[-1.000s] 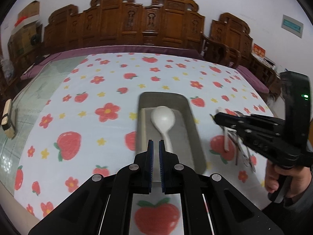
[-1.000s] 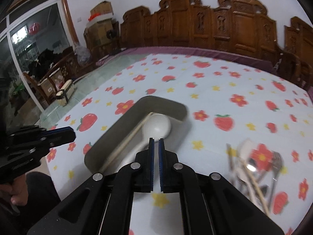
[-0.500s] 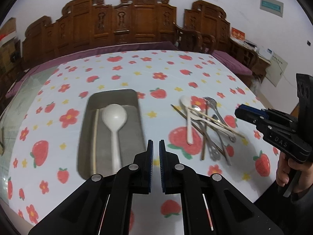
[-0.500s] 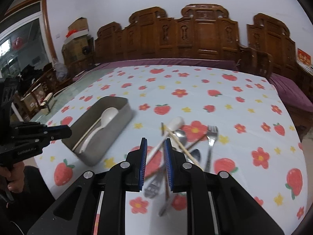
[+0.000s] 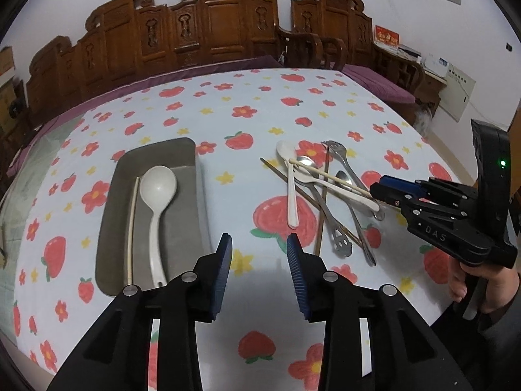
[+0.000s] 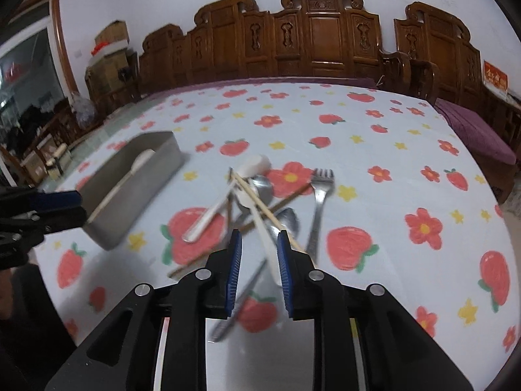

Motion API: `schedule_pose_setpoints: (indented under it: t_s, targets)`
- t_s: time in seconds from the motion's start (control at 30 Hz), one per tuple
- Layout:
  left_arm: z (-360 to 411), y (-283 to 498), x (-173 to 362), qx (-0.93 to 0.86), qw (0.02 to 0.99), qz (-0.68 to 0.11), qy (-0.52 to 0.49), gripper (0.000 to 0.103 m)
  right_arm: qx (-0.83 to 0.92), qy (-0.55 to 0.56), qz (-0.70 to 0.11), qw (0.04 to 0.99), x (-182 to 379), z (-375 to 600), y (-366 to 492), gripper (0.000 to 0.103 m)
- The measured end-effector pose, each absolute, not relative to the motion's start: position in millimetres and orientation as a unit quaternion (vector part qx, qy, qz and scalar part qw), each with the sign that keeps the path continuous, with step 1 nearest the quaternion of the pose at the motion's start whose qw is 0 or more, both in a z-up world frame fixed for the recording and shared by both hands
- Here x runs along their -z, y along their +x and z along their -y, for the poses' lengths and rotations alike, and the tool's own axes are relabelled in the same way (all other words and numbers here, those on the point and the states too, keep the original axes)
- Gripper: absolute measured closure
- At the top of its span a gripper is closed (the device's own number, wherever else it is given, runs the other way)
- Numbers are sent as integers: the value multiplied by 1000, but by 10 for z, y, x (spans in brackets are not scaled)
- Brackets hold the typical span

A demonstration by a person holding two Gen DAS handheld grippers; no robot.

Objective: Organize utensils
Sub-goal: 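Return the right gripper to the pile and grasp a wooden chopstick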

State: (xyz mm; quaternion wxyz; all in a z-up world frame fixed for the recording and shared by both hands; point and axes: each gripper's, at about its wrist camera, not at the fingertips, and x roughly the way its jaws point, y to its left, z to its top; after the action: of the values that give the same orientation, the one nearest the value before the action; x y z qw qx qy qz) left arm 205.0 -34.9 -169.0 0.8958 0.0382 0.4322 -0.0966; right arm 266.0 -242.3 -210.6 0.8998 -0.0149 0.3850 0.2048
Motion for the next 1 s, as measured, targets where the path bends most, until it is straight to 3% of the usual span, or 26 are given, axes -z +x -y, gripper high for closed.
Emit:
schedule_pose_setpoints:
  t_s: [0.1,0.63,1.0]
  targets:
    - [385,2105,1720,99,894,-435,41,70,-207,-17,-391,896,2165,2473,2734,74]
    - [506,2205,1871,115,891,-438,41,70,-219,-53,-440,869,2451,2350,3145,74]
    - [579,2218,1928,109,887,-445,52,70,-239,-7,-441,865,2395,2490,3234,74]
